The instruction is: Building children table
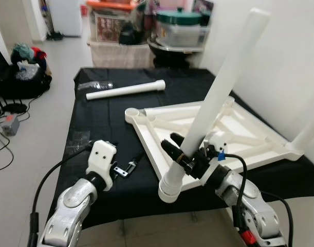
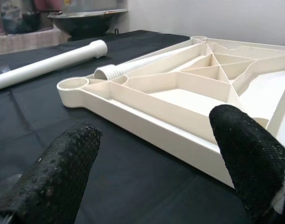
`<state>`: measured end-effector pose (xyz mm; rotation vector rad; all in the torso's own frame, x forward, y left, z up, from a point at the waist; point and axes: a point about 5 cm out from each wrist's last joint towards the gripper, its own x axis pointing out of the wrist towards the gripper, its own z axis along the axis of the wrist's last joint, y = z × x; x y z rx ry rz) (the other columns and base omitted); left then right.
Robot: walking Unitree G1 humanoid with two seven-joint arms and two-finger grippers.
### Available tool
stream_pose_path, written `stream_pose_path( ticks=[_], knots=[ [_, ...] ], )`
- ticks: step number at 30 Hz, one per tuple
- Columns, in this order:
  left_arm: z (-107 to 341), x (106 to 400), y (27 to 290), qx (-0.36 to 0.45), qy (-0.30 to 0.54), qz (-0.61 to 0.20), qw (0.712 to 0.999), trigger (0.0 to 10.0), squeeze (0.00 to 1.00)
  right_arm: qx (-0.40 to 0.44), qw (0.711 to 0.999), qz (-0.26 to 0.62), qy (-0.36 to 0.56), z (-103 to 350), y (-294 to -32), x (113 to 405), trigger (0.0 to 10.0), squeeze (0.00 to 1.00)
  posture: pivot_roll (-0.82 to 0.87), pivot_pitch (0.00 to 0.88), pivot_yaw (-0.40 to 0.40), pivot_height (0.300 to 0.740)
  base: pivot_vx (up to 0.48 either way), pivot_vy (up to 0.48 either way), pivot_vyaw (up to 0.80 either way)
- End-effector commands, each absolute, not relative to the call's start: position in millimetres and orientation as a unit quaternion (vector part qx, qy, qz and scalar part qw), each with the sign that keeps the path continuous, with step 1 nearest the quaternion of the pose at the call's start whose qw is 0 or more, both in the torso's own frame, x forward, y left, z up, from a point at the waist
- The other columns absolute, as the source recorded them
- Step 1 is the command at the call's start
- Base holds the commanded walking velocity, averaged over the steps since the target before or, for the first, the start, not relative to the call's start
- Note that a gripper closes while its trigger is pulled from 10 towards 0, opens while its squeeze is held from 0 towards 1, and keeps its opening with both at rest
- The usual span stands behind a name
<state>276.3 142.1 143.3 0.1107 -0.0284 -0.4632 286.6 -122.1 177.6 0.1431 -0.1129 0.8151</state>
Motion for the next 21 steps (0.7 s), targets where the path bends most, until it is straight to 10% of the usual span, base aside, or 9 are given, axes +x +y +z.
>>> stream_pose_path(
  ticks=[1, 21],
  knots=[
    [139, 273, 145, 0.056, -0.006, -0.224, 0.973, 10.0, 0.0, 0.067, 0.918, 0.391, -0.001, 155, -124, 292, 10.0, 0.0, 0.11, 0.0, -0.121, 0.74, 0.0, 0.0, 0.0],
    [139, 270, 149, 0.06, -0.003, -0.216, 0.974, 10.0, 0.0, 0.01, 0.919, 0.391, 0.051, 126, -126, 287, 10.0, 0.0, 0.1, 0.0, -0.12, 0.74, 0.0, 0.0, 0.0]
  ],
)
